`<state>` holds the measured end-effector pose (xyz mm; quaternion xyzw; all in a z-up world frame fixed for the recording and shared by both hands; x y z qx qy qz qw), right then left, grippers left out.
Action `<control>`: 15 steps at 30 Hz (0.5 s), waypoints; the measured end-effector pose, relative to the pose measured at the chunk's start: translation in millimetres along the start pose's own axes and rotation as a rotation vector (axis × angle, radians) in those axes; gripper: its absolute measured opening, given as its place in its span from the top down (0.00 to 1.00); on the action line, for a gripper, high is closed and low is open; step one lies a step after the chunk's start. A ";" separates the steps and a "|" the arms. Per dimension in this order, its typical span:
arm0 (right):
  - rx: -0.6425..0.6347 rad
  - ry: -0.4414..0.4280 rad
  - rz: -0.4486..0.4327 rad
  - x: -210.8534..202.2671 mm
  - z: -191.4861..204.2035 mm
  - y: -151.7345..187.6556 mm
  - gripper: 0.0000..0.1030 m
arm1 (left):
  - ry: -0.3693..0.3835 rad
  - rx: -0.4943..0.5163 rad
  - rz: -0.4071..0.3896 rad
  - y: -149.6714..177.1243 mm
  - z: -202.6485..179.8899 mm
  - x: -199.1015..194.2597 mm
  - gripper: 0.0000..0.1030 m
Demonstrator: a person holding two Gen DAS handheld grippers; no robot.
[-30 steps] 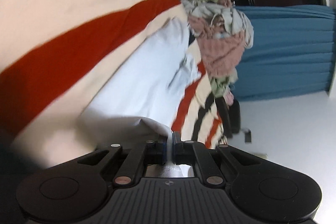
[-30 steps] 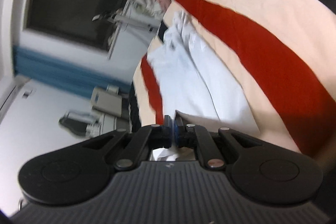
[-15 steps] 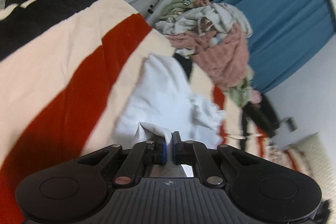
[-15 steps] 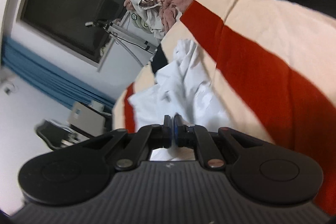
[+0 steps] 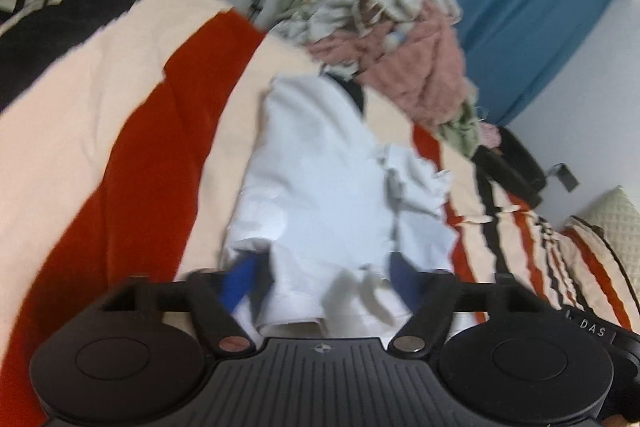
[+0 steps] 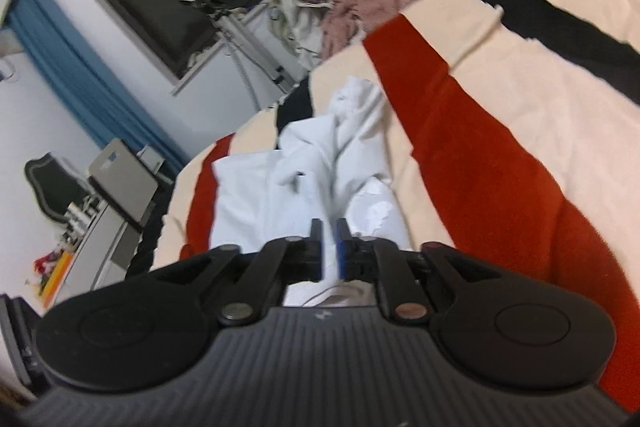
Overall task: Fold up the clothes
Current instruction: 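Fold the held strip end over onto the shirt body with both grippers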
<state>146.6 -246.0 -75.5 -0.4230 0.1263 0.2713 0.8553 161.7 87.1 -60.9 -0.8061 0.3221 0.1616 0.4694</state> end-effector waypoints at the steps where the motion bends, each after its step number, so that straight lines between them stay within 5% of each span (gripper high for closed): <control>1: 0.001 -0.019 0.000 -5.8 1.3 1.3 0.49 | 0.013 0.019 -0.016 0.7 -2.6 -7.0 0.20; 3: 0.002 -0.057 0.001 -17.3 3.9 3.8 0.25 | 0.003 0.033 -0.018 8.6 -3.2 -20.9 0.18; 5: -0.002 -0.082 0.008 -28.1 6.7 6.8 0.26 | -0.009 0.046 -0.018 16.7 -3.6 -34.8 0.17; 6: -0.022 -0.072 0.021 -31.1 8.2 10.1 0.30 | -0.014 0.053 -0.018 20.7 -3.8 -41.7 0.17; 7: -0.048 -0.071 0.031 -33.0 8.8 13.9 0.48 | -0.020 0.059 -0.018 24.8 -4.0 -48.7 0.17; 9: -0.083 -0.041 0.067 -30.8 8.5 21.1 0.65 | -0.035 0.064 -0.007 34.0 -2.1 -59.2 0.17; 15: -0.107 0.066 0.166 1.0 -7.4 40.2 0.71 | -0.079 0.075 0.020 53.2 3.3 -65.2 0.17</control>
Point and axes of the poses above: each gripper's, at about its wrist camera, not at the fingertips, and x roughly the way its jaws point, z to its left, y to its underside, the point moved 1 cm from there along x, roughly the way its jaws point, and after that the axes turned 1 degree about -x, right-handed, at the moved point
